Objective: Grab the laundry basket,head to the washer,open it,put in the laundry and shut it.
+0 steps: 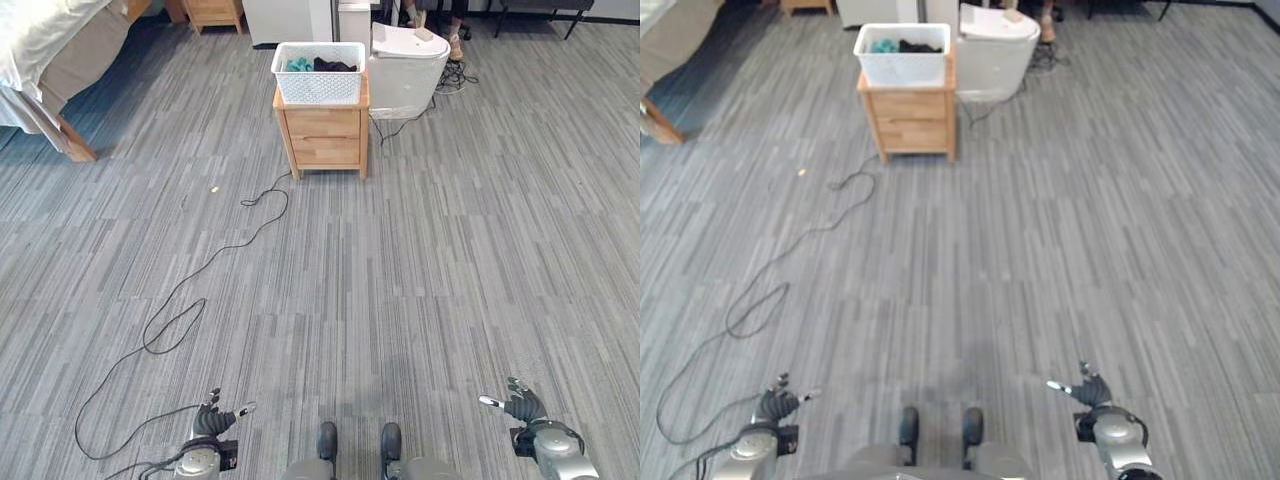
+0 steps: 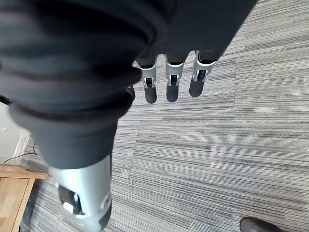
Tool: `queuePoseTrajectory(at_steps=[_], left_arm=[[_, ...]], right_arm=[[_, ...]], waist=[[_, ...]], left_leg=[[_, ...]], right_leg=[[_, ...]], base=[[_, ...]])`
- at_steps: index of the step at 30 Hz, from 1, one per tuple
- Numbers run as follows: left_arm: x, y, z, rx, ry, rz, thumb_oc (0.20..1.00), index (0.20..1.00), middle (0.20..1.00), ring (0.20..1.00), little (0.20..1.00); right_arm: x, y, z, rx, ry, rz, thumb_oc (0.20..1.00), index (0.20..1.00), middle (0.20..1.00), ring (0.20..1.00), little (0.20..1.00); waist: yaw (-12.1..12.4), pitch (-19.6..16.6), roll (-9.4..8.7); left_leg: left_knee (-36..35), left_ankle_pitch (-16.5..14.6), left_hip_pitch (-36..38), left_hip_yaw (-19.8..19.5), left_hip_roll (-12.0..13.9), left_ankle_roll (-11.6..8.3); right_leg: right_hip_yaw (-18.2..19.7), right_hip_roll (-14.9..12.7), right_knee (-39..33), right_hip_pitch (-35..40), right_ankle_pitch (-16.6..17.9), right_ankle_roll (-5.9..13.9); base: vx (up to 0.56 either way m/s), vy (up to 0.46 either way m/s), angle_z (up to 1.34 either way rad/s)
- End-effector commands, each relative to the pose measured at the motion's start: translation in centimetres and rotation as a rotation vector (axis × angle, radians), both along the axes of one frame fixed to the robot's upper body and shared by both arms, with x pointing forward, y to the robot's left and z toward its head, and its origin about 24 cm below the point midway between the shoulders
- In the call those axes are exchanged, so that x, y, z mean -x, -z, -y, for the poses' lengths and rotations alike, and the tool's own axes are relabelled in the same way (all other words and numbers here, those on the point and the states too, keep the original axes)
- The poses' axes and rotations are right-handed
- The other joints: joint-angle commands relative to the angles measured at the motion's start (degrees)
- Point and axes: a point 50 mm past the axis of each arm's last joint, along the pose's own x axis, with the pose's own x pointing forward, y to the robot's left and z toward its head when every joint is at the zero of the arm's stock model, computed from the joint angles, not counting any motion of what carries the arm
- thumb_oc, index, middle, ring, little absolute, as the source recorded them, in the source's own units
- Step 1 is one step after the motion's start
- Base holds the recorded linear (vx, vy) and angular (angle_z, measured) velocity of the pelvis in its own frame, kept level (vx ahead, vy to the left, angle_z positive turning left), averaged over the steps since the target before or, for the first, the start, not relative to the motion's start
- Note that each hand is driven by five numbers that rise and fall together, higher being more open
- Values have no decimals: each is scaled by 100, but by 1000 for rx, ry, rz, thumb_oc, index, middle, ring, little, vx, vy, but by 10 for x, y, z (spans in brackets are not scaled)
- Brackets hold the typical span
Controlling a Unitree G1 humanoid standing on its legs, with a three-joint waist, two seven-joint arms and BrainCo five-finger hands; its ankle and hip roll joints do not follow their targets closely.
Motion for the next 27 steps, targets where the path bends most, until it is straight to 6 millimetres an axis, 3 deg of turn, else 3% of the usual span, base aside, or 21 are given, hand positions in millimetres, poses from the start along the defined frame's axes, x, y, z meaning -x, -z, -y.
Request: queuePoseTrajectory(at_steps=[1, 13, 18, 22, 27], left_arm=[[-1, -5, -12, -15, -43, 27, 1000, 1000, 1000, 1000, 1000], [2, -5, -20, -42, -85, 22, 1000, 1000, 1000, 1000, 1000], [-1, -11, -23, -50, -112, 58, 1000, 1000, 1000, 1000, 1000], [-7, -17, -28, -77, -101, 79, 1000, 1000, 1000, 1000, 1000], [-9, -16, -25, -74, -84, 77, 1000, 1000, 1000, 1000, 1000]], right_arm=[[-6, -2, 0, -2, 17, 31, 1000, 1000, 1000, 1000, 1000], [-15, -2, -13, -40, 21, 56, 1000, 1000, 1000, 1000, 1000], [-22, -5, -19, -49, 7, 79, 1000, 1000, 1000, 1000, 1000], [-26, -6, -27, -74, -3, 104, 1000, 1000, 1000, 1000, 1000], [-29, -7, -32, -78, -33, 110, 1000, 1000, 1000, 1000, 1000]], waist=[[-35, -255, -269], [18, -246, -327], [108, -174, -360], [132, -38, -316], [79, 45, -299]], left_leg=[[254, -353, -39, 384, -134, -15], [483, -601, 3, 562, -203, 134], [814, -819, -85, 645, -275, 274], [942, -989, -10, 653, -317, 401], [808, -1088, 301, 557, -378, 419]], right_leg=[[317, -236, 215, -112, -352, 445], [407, -401, 621, -208, -428, 600], [348, -572, 1106, -376, -509, 733], [207, -748, 2174, -764, -465, 846], [42, -717, 2275, -1226, -306, 735]], base=[[46, 43, -4], [30, 78, -13], [47, 137, -16], [47, 130, -3], [148, 73, -4]])
